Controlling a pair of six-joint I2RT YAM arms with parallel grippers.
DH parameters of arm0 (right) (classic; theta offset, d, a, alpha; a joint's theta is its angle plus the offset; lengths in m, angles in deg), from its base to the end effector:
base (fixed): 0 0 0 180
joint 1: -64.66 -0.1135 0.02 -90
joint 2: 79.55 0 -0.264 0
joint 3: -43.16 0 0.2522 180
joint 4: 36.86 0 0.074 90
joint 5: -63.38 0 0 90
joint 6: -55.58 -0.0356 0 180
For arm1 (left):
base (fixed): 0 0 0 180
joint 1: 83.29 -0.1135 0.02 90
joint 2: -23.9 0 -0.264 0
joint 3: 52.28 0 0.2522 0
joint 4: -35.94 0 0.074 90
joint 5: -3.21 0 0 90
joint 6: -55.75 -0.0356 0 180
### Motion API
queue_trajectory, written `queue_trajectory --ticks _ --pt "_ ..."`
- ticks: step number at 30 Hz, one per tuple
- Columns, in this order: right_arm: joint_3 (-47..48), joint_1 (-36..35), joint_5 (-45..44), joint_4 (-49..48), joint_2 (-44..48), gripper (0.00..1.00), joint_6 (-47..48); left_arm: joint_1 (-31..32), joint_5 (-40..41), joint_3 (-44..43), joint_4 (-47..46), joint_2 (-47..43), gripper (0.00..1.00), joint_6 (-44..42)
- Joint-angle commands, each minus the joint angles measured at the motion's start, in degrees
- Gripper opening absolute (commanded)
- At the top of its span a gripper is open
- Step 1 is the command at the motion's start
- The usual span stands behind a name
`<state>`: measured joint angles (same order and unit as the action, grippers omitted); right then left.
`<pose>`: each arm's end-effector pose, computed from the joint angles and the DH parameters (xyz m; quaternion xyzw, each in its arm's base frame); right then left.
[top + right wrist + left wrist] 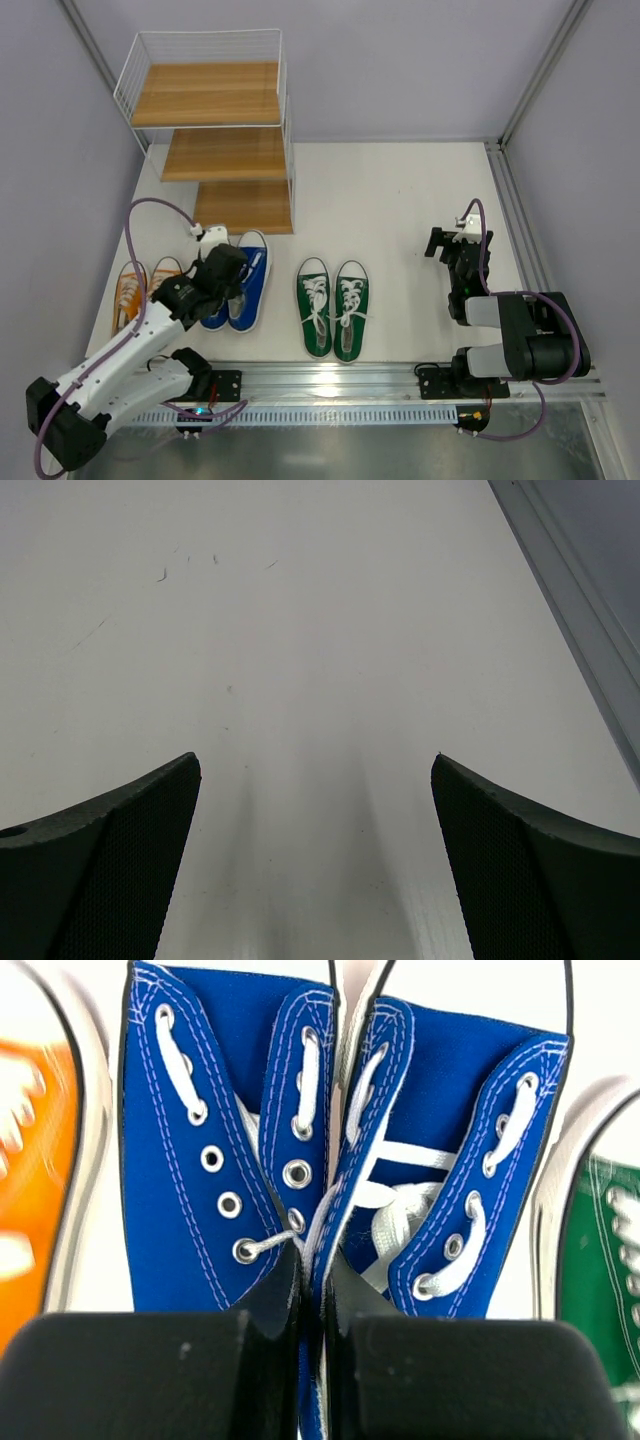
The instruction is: Place and organize the shoes onto the shoe shelf
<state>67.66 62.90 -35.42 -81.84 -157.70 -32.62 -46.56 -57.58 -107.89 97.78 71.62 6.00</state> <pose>0.2233 0.0014 0.1523 0.0265 0.7575 -0.0584 0.6497 0.1338 -0.0782 0.2585 -0.1062 0.9174 0.0013 0.3836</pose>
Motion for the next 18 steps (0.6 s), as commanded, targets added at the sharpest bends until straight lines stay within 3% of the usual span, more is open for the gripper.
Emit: queue_trajectory --ticks 1,4,9,18 --pt "1.1 0.2 0.4 -5.0 -0.1 0.97 -0.1 0.1 10.8 -3.2 -19.2 1.5 0.0 -7.7" --pt "1.1 0.2 0.4 -4.9 -0.1 0.97 -0.1 0.0 14.9 -0.8 -31.0 2.6 0.0 -15.8" --pt "1.0 0.1 0.4 -4.9 0.0 0.97 -0.1 -2.2 13.1 2.3 -43.8 7.5 0.0 -22.7" --pt "1.1 0.1 0.4 -5.0 -0.1 0.97 -0.1 -10.5 8.0 4.3 -59.4 18.1 0.0 -24.0"
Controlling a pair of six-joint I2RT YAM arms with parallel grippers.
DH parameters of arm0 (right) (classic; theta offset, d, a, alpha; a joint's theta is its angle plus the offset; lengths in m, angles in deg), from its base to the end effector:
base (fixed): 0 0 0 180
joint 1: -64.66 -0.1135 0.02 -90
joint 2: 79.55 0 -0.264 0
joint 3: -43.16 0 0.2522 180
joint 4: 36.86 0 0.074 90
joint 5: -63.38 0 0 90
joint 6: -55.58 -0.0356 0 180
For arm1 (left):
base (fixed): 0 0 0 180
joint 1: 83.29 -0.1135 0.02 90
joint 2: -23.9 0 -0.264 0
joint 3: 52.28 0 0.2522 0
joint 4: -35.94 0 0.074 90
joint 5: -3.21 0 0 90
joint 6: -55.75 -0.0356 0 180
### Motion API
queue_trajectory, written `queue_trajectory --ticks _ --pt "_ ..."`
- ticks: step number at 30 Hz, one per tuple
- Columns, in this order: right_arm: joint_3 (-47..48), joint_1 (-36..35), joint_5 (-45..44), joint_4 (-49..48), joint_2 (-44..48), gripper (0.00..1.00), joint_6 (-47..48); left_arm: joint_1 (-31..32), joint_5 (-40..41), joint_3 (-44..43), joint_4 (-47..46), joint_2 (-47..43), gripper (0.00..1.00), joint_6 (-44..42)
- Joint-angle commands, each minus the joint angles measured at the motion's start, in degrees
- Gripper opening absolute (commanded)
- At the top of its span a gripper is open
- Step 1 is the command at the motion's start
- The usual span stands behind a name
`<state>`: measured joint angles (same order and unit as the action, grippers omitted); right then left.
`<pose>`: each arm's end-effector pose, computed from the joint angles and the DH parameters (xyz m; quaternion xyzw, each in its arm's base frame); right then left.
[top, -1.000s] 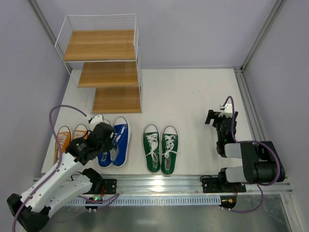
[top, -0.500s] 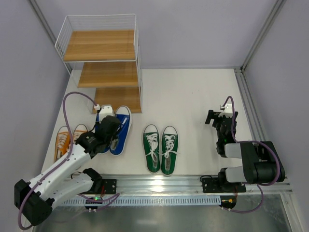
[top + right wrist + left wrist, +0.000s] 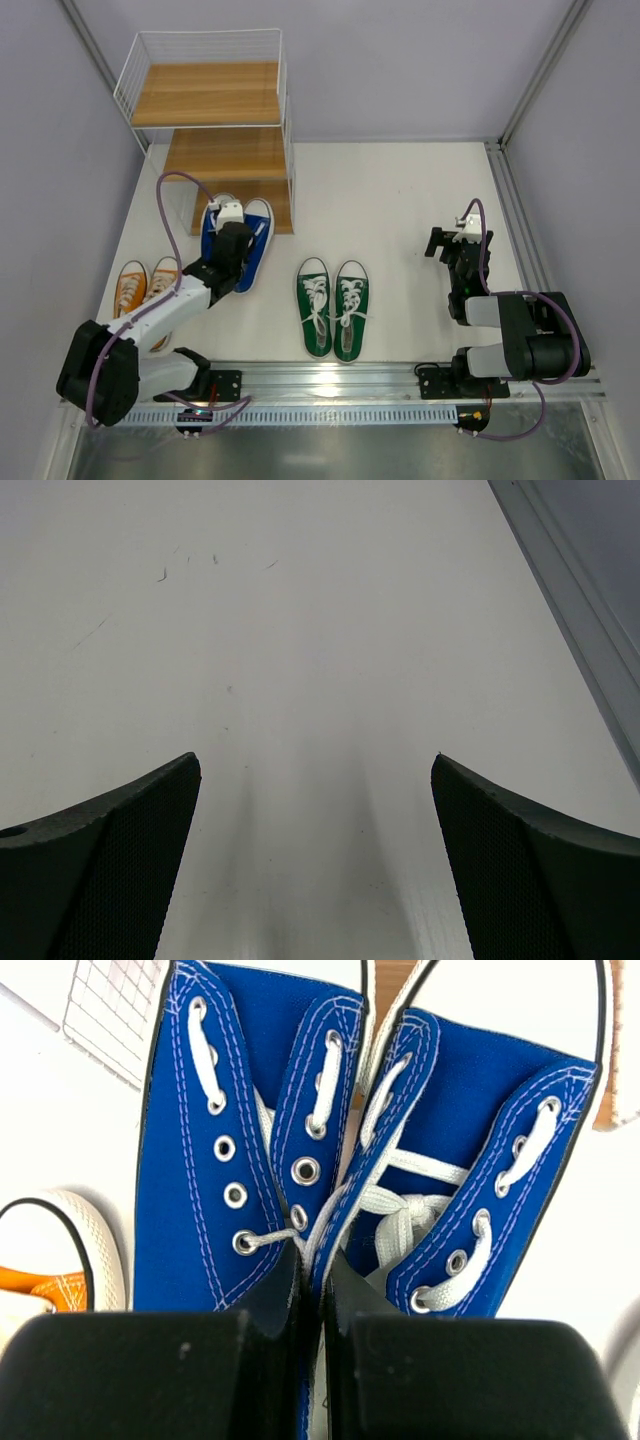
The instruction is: Place and organize the shoes onto the shoe shelf
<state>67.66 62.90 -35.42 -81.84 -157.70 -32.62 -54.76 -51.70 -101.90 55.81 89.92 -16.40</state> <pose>0.2233 0.0014 0.1523 0.0265 0.7575 -0.0584 0.6497 0.2187 -0.0956 0.2225 -0.0565 0.8596 0.0775 0.5020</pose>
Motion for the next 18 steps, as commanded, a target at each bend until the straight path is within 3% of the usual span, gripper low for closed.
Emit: queue_trajectory --ticks 1,18 --pt "1.1 0.2 0.4 -5.0 -0.1 0.97 -0.1 -3.0 1.8 -1.8 -18.3 0.5 0.0 -1.9" --pt "1.1 0.2 0.4 -5.0 -0.1 0.97 -0.1 -10.8 -4.9 -1.1 -43.5 15.6 0.0 -3.0"
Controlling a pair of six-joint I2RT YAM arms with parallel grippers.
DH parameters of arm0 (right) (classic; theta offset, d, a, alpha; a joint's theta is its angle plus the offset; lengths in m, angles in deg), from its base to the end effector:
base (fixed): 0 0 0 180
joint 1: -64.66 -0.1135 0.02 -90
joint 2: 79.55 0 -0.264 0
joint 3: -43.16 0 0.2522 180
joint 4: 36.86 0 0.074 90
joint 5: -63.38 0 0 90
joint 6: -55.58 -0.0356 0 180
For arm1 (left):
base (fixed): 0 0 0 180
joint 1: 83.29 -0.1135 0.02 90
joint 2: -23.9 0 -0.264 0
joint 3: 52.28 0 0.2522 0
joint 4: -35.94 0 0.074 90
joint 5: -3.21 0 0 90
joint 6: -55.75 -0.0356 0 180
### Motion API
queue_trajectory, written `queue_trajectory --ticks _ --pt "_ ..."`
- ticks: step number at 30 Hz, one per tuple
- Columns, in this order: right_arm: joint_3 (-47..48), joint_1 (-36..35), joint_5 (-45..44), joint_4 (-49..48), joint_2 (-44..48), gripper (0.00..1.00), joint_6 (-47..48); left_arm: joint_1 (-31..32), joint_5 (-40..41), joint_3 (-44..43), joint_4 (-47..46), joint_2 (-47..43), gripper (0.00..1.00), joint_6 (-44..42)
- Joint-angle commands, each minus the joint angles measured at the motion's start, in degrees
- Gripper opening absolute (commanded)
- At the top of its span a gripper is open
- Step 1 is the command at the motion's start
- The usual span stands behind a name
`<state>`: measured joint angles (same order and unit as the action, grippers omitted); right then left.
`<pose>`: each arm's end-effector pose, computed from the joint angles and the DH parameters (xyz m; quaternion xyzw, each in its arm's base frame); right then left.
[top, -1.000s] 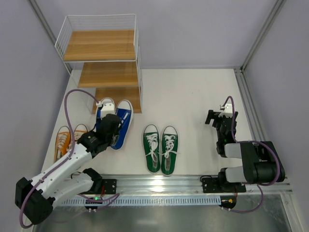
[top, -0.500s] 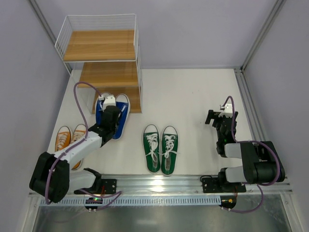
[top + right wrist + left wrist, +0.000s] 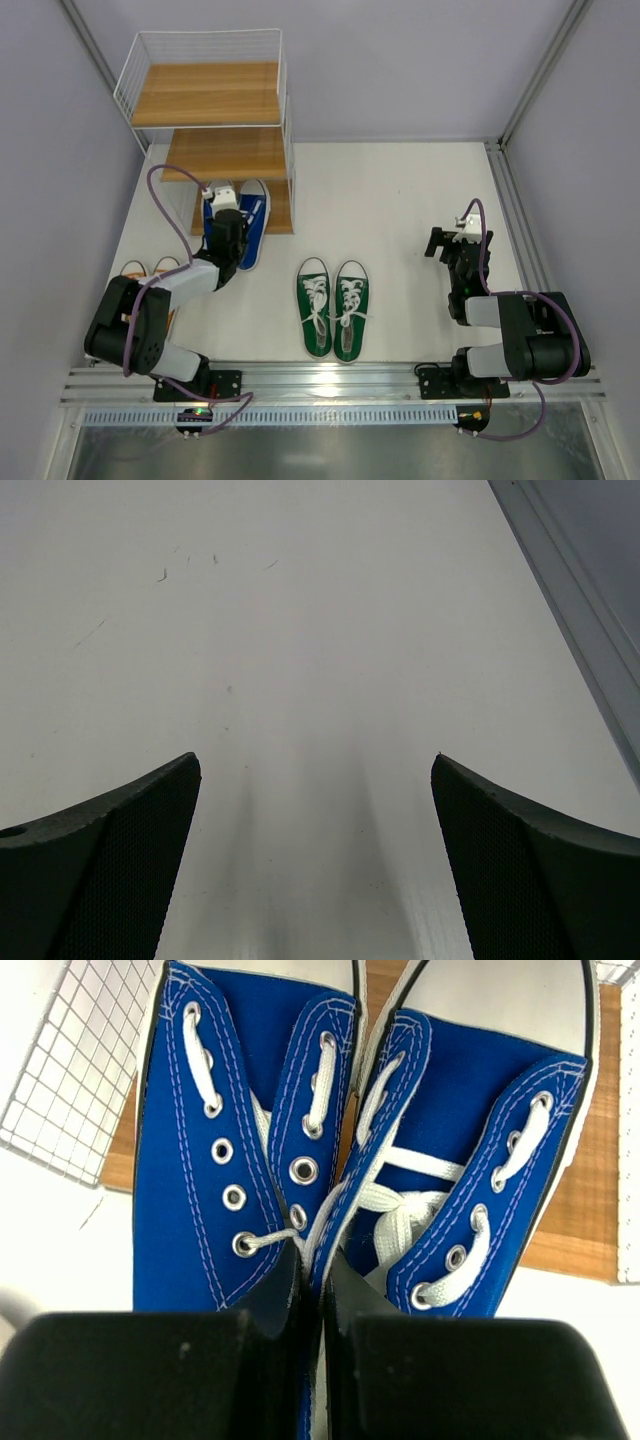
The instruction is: Place and organize the shoes onto the shoe shelf
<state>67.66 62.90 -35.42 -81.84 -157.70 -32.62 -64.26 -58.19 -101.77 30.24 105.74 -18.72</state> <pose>0.2233 0.0014 0.1523 0.0265 0.7575 -0.0584 0.6497 0.2794 -0.0783 0.1927 -0.1045 0.8282 0.0496 0.5483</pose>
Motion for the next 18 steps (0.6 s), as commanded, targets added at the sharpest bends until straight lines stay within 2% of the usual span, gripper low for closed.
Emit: queue_trajectory --ticks 1,18 --pt "1.1 0.2 0.4 -5.0 -0.1 0.97 -0.1 -1.5 1.5 -1.1 -19.1 0.2 0.0 -0.6" --pt "1.0 0.2 0.4 -5.0 -0.2 0.97 -0.1 -1.8 2.8 -8.0 -25.4 7.0 0.0 -4.2"
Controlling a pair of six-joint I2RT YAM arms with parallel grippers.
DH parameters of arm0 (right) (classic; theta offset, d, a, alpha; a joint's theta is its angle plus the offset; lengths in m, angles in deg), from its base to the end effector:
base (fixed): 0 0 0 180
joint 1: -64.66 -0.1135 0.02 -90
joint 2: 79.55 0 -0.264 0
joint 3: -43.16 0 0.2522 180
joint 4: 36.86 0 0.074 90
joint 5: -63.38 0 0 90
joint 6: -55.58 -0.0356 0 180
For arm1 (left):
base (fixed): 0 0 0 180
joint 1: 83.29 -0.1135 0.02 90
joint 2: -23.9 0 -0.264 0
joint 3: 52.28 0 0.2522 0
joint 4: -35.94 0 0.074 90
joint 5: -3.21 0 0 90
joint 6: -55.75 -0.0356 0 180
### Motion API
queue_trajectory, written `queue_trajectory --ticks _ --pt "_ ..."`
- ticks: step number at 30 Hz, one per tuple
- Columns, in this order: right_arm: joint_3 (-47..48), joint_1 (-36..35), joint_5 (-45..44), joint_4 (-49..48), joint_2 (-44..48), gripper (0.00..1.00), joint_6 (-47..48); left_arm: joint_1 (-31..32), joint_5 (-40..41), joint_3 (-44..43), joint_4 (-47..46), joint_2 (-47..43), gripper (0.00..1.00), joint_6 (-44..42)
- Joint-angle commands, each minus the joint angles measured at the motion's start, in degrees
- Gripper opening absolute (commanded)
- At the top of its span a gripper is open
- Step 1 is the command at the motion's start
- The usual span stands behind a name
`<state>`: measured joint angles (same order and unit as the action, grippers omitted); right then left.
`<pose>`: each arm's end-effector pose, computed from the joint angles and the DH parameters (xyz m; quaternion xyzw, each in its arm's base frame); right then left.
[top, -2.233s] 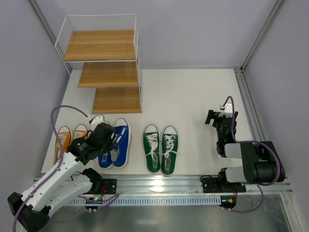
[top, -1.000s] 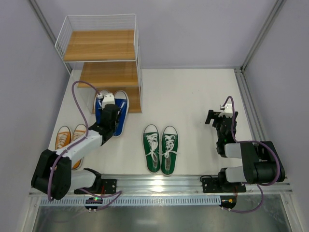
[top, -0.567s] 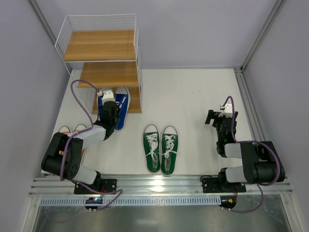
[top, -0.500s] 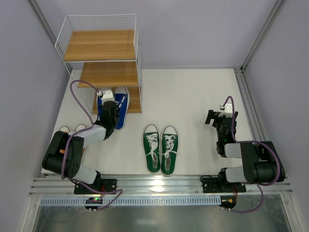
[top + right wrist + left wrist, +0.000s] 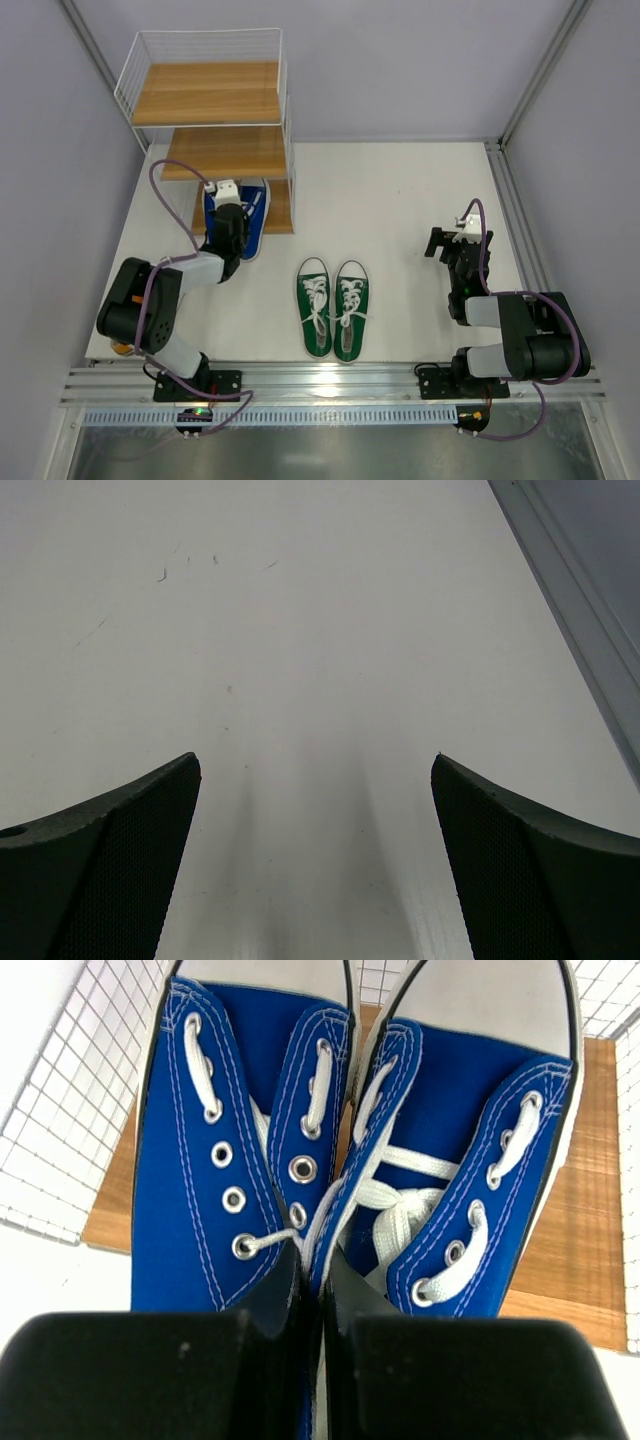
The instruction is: Place and organize the shoes onto the shoe shelf
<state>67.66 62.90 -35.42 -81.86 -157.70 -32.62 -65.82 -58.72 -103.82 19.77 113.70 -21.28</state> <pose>0.2233 0.0014 0.1523 0.0265 0.7574 -0.0584 0.6498 0.3053 -0.0785 0.1817 -0.1038 0.8094 0.0519 0.5757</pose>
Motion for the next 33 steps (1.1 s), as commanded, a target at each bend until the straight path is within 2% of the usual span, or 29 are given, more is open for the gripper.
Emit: queue_trajectory --ticks 1,7,14,18,19,20,21,26,33 --pt "1.1 0.2 0.4 -5.0 0.0 0.97 -0.1 -0.2 3.5 -6.3 -15.1 -0.3 0.0 -2.0" --pt "1.1 0.2 0.4 -5.0 -0.1 0.97 -0.1 -0.6 2.9 -8.3 -16.2 2.4 0.0 -2.3" --pt "1.1 0.2 0.4 -5.0 -0.1 0.97 -0.1 -0.6 2.0 -5.7 -18.7 3.1 0.0 1.5" --pt "1.1 0.2 0.4 -5.0 0.0 0.97 -0.1 -0.6 1.6 -2.4 -19.6 1.9 0.07 3.5" --pt "1.0 0.2 0.4 -5.0 -0.2 0.97 -0.1 -0.6 1.7 -1.7 -19.9 1.5 0.09 4.4" --pt "1.1 0.2 0.4 -5.0 -0.1 0.97 -0.1 -0.6 1.9 -0.6 -20.2 1.3 0.24 4.7" --pt "1.1 0.2 0.4 -5.0 -0.1 0.97 -0.1 -0.6 2.0 -0.2 -20.3 1.1 0.31 4.9" --pt "1.0 0.3 0.4 -4.9 0.0 0.97 -0.1 -0.6 1.0 0.9 -18.1 -0.4 0.48 5.2" --pt "1.0 0.2 0.4 -5.0 -0.2 0.97 -0.1 0.3 1.2 4.4 -16.2 -6.6 0.54 6.1"
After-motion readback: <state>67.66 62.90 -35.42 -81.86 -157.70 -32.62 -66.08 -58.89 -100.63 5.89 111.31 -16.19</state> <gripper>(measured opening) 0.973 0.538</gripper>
